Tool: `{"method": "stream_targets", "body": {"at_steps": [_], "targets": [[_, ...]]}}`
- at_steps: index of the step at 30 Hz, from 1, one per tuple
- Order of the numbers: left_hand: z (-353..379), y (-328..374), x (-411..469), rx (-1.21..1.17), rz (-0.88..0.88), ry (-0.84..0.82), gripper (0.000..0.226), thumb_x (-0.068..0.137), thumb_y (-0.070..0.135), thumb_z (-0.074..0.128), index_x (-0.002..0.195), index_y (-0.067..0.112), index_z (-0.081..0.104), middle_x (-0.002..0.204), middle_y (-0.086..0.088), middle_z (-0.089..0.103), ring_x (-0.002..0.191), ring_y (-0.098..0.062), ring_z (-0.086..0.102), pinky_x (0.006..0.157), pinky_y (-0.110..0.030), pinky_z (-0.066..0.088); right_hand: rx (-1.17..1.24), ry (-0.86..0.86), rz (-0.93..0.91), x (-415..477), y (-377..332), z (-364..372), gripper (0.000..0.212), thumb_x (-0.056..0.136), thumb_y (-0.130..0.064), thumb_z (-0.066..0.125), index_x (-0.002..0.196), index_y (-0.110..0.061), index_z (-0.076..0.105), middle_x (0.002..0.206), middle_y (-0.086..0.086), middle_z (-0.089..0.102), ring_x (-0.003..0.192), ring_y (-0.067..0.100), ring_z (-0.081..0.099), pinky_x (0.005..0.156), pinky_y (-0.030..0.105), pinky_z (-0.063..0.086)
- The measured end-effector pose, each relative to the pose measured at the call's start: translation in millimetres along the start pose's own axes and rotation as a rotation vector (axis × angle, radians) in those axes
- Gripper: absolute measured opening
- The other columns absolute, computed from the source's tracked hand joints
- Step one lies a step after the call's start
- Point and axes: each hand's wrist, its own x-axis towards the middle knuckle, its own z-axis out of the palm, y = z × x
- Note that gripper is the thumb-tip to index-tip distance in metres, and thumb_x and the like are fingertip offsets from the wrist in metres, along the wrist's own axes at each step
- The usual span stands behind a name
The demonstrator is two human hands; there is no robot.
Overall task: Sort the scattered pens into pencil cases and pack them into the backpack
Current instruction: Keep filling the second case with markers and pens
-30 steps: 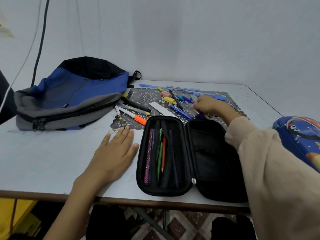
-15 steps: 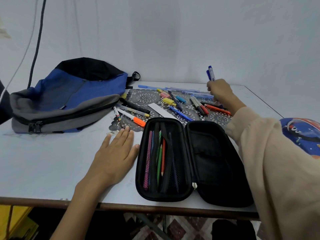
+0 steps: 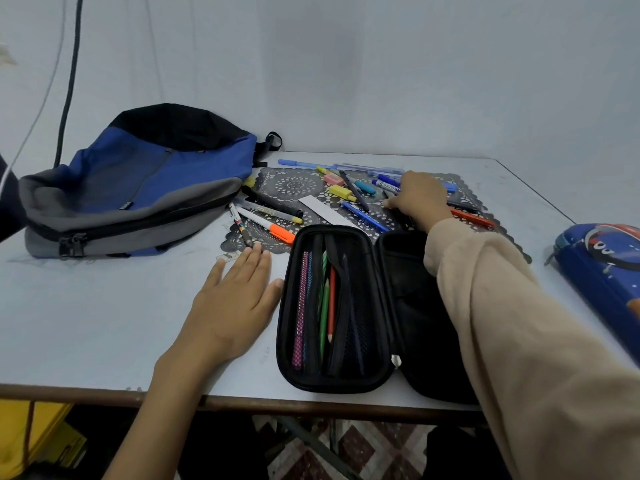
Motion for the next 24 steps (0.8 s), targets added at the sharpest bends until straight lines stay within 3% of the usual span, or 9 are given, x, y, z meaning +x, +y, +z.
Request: {"method": "stream_targets", "body": {"at_steps": [4, 8, 13, 21, 24], "targets": [[-1.0, 0.8, -0.6, 0.012, -0.008, -0.011, 0.100, 0.068, 0.063, -0.024, 0.156, 0.022, -0.002, 0.163, 0.007, -0.009, 0.148, -0.004, -0.011, 0.122, -0.035, -0.006, 0.103, -0.050, 0.012, 5.3, 0.5, -6.7, 0.034, 0.091, -0.032, 0.060, 0.110, -0.004, 0.055, 0.109, 0.014, 0.062, 0.100, 0.033, 0.057, 0.070, 0.032, 0.036], [-1.3, 1.3, -0.9, 0.018, -0.009, -0.012, 0.100, 0.067, 0.062, -0.025, 0.156, 0.022, -0.003, 0.163, 0.007, -0.009, 0.148, -0.003, -0.011, 0.122, -0.035, -0.006, 0.271, 0.069, 0.091, 10.8, 9.1, -18.6, 0.036, 0.094, -0.030, 0.050, 0.116, -0.001, 0.052, 0.104, 0.015, 0.058, 0.098, 0.035, 0.057, 0.069, 0.032, 0.034], [-1.6, 1.5, -1.3, 0.017, -0.011, -0.015, 0.100, 0.067, 0.062, -0.026, 0.156, 0.023, -0.004, 0.162, 0.007, -0.011, 0.147, -0.003, -0.012, 0.122, -0.035, -0.007, 0.219, 0.162, 0.175, 16.2, 26.2, -23.1, 0.034, 0.095, -0.030, 0.048, 0.108, -0.004, 0.063, 0.104, 0.019, 0.065, 0.098, 0.038, 0.061, 0.072, 0.033, 0.037], [-2.0, 1.8, -1.5, 0.022, -0.009, -0.017, 0.099, 0.066, 0.062, -0.026, 0.155, 0.023, -0.005, 0.162, 0.007, -0.011, 0.147, -0.003, -0.013, 0.121, -0.035, -0.007, 0.259, 0.003, 0.133, 13.9, 23.1, -12.8, 0.032, 0.097, -0.024, 0.049, 0.115, 0.001, 0.058, 0.113, 0.024, 0.061, 0.084, 0.034, 0.053, 0.069, 0.033, 0.035], [-2.6, 2.0, -1.7, 0.012, -0.008, -0.014, 0.100, 0.067, 0.062, -0.025, 0.156, 0.023, -0.004, 0.162, 0.007, -0.010, 0.147, -0.003, -0.012, 0.121, -0.034, -0.008, 0.134, 0.006, 0.083, 7.3, 15.9, -9.2, 0.036, 0.093, -0.032, 0.059, 0.112, -0.001, 0.059, 0.110, 0.022, 0.063, 0.098, 0.037, 0.059, 0.070, 0.032, 0.036]]}}
